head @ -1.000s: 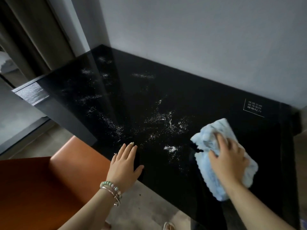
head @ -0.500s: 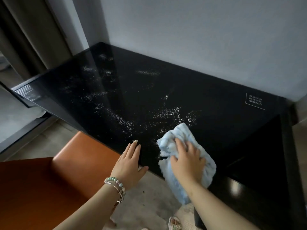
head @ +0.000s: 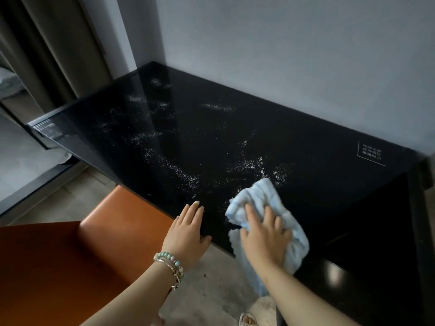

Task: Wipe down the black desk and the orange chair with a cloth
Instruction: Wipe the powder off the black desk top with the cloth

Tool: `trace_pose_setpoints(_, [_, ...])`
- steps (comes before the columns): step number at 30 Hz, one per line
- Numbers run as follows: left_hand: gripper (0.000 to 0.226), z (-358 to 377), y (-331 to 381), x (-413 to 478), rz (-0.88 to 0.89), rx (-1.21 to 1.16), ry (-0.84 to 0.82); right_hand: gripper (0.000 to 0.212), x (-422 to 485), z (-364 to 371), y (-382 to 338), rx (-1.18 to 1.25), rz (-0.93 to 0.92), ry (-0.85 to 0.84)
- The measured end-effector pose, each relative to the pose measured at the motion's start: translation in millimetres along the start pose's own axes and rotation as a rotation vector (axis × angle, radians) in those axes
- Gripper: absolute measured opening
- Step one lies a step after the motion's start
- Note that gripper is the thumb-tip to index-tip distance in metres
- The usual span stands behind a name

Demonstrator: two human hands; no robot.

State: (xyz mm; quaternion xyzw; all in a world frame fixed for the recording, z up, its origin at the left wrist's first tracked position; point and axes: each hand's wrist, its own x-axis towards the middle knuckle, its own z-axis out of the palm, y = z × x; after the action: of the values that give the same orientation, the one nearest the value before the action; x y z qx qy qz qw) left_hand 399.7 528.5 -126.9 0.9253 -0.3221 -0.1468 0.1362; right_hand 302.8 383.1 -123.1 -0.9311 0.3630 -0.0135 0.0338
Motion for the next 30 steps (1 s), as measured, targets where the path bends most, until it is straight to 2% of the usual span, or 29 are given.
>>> trace_pose_setpoints(2, [0.074,0,1,0,0.003,0.001,0.006,0.056,2,-2,1,0.065,-0.089,-0.011])
trace_pose_setpoints(4, [0.074,-1,3,3,-0.002,0.004,0.005,0.056,11,-14,17,0.161,-0.113,0.059])
trace_pose_setpoints(7, [0.072,-3,7,10,-0.011,0.028,-0.013,0.057,35,-29,71,0.202,0.039,0.202])
trace_pose_setpoints(10, [0.072,-3,15,20,-0.047,0.051,-0.032,0.06,50,-31,121,0.076,0.309,0.027])
trace_pose_setpoints(12, [0.073,0,26,27,-0.088,0.069,-0.049,0.06,48,-23,118,-0.057,0.33,-0.051])
trace_pose_setpoints(14, [0.074,0,36,36,-0.143,0.055,-0.061,0.06,40,-19,92,-0.025,0.175,-0.036])
trace_pose_setpoints(17, [0.078,-1,48,52,-0.242,-0.002,-0.067,0.055,34,-18,68,0.106,-0.194,0.054])
trace_pose_setpoints(19, [0.082,-1,56,64,-0.322,-0.062,-0.07,0.046,49,-27,82,0.247,-0.215,0.1])
trace_pose_setpoints(21, [0.085,1,62,75,-0.387,-0.119,-0.106,0.037,71,-36,116,0.383,-0.073,0.237])
trace_pose_setpoints(23, [0.087,4,67,81,-0.42,-0.111,-0.156,0.036,96,-44,158,0.381,0.104,0.264])
trace_pose_setpoints(27, [0.094,14,70,81,-0.427,-0.026,-0.183,0.053,147,-46,221,0.184,0.429,0.098])
trace_pose_setpoints(30, [0.099,17,71,78,-0.431,0.012,-0.167,0.055,172,-38,217,0.112,0.49,-0.064])
